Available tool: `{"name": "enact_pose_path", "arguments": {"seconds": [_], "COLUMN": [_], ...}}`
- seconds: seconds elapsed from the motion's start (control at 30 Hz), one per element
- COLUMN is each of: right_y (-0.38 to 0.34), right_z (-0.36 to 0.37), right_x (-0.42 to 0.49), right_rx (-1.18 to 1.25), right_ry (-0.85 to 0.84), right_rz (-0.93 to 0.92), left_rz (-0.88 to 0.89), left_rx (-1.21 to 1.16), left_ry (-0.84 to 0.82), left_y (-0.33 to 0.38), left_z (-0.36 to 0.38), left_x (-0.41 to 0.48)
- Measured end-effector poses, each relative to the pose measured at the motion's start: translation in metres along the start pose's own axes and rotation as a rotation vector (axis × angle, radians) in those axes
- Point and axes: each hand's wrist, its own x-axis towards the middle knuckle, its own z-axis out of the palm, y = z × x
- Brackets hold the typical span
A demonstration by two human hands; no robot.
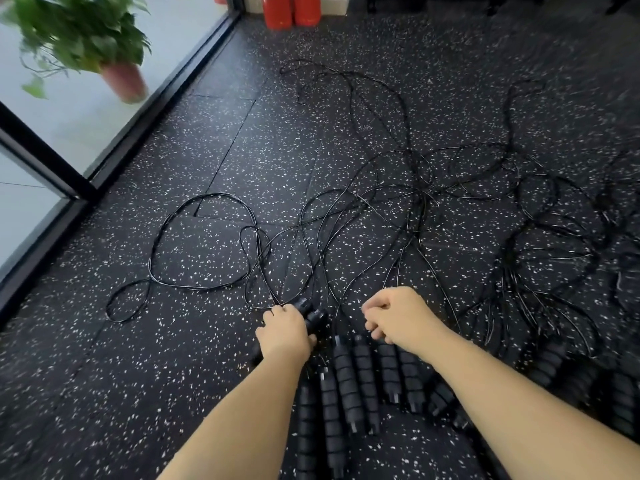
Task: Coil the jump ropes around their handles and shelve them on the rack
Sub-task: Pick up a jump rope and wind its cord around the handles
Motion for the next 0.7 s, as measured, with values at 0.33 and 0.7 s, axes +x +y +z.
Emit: {"name": "enact_pose_path", "arguments": {"seconds": [0.33,0.7], "right_y": [-0.016,-0.084], "right_z": [-0.011,-0.048], "right_x": [-0.018,-0.14], "right_rx": [-0.005,0.021], "right_ry": [0.004,0.063], "right_rz": [-0.019,-0.119], "left_rz": [-0.062,0.015], "left_rx": [-0.028,-0.213], "left_ry": [0.044,0.029], "left_y": [-0.022,-0.026], "left_z": [-0.049,-0.222], "left_x": [-0.019,-0.136]}}
